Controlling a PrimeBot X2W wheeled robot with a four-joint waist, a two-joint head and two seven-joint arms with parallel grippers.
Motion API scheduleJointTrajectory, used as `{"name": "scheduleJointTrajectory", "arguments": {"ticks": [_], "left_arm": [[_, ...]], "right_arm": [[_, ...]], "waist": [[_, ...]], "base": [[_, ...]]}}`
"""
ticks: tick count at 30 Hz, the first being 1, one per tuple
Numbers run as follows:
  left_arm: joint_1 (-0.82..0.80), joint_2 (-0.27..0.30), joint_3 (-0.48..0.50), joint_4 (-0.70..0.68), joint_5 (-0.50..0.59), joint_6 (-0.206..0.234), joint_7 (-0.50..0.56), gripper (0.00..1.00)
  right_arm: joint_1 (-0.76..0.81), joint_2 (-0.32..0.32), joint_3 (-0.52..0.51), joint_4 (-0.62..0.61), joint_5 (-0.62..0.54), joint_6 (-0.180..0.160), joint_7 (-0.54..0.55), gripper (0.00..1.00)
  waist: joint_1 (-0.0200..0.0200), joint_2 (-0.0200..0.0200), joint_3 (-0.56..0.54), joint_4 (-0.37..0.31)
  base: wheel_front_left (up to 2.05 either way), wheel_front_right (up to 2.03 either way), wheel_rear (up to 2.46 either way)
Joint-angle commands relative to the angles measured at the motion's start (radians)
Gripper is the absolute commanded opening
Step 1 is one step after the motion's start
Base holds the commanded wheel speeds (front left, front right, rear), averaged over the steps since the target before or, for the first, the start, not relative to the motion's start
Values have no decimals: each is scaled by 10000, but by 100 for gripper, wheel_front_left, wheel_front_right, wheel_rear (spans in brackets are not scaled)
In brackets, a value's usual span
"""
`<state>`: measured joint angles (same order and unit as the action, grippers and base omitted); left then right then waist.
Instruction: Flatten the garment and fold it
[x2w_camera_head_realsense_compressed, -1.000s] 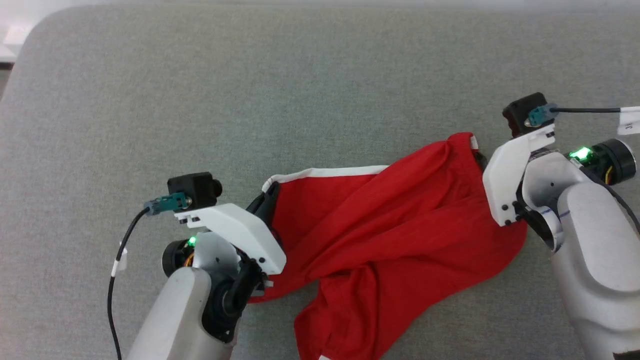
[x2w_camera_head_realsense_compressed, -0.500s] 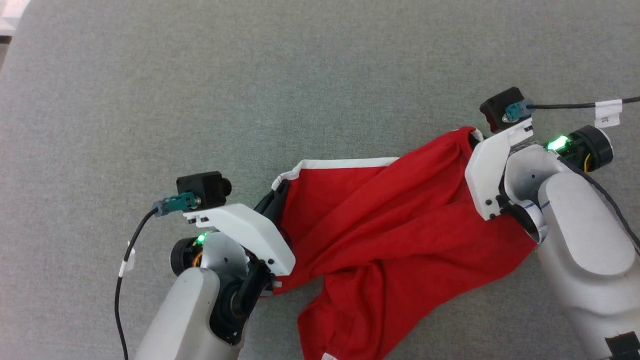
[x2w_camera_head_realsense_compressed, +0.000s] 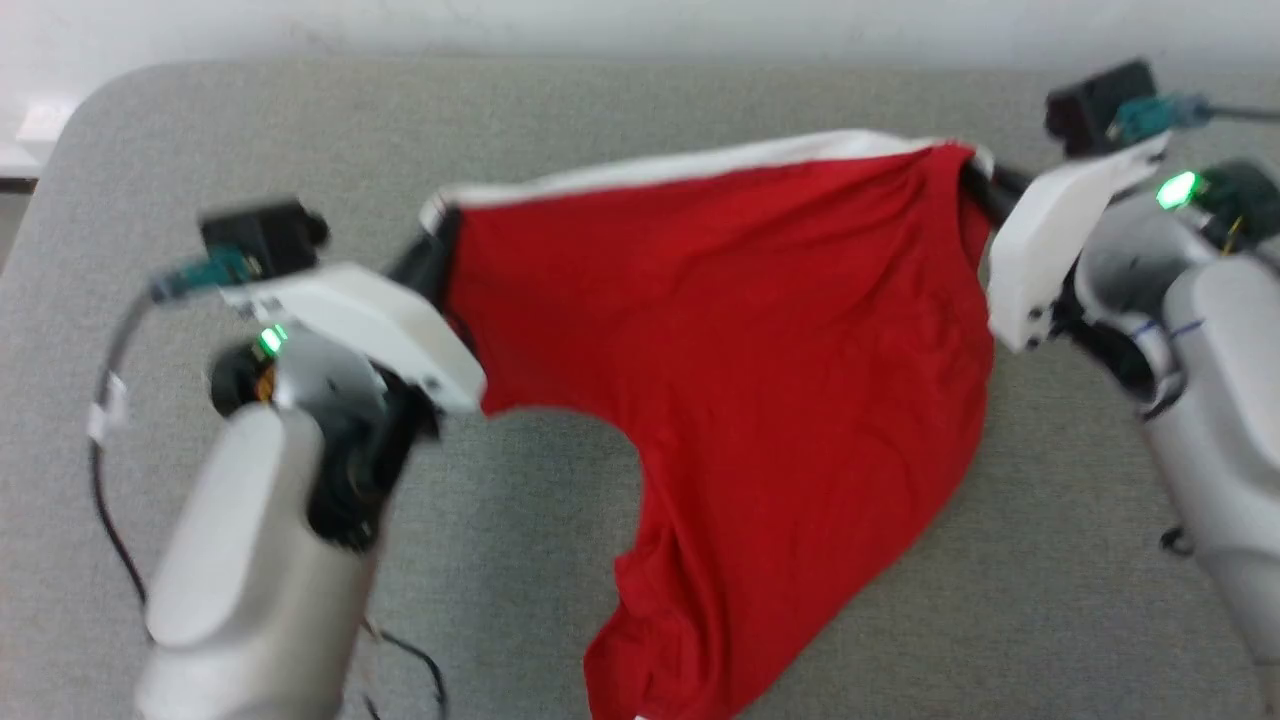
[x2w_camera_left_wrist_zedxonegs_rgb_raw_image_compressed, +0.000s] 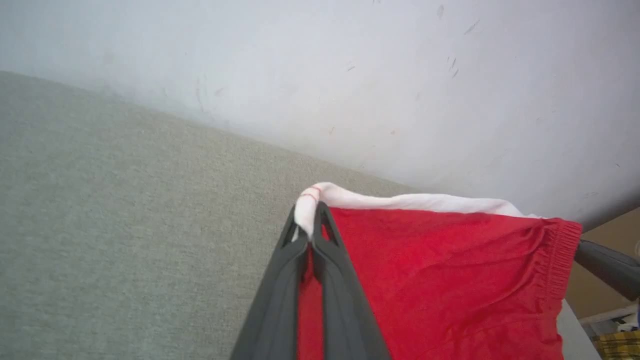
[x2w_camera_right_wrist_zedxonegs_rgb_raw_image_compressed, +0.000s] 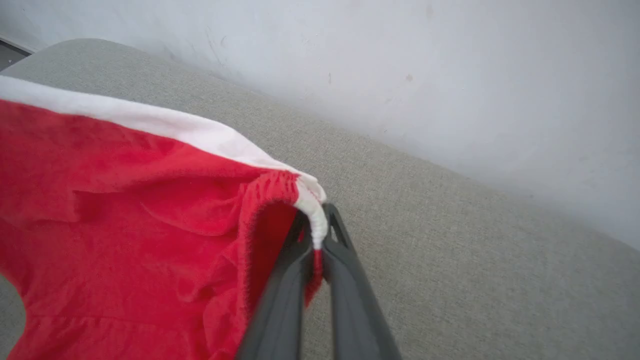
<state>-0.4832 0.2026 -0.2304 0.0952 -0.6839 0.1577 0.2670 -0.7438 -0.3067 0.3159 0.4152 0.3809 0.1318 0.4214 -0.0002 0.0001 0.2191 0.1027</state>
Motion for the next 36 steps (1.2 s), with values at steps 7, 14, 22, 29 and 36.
{"name": "scheduleJointTrajectory", "arguments": {"ticks": [7, 14, 22, 29, 36], "left_arm": [[-2600, 711, 72, 903, 536, -134, 518, 0], [-5592, 1193, 108, 2373, 1288, -60, 449, 0], [-7955, 1185, 225, 3677, 1902, -44, -1155, 0], [-8396, 851, 149, 4679, 1898, -386, -2340, 0], [-7460, 576, 104, 5158, 1558, -887, -3112, 0]], "right_arm": [[-2014, -236, -289, -396, 1572, -11, 505, 0], [-4786, 150, -634, 385, 1122, -11, -452, 0], [-7009, 1018, -1406, 2178, 191, -11, -2801, 0], [-7207, 1097, -965, 2987, 233, -11, -3556, 0], [-5856, 544, 325, 2519, 1677, -11, -3898, 0]], "waist": [[2, -1, -52, -522], [2, -1, 530, -927], [2, -1, 1205, -1178], [2, -1, 1828, -1105], [2, -1, 1889, -929]], "base": [[0, 0, 0], [0, 0, 0], [0, 0, 0], [0, 0, 0], [0, 0, 0]]}}
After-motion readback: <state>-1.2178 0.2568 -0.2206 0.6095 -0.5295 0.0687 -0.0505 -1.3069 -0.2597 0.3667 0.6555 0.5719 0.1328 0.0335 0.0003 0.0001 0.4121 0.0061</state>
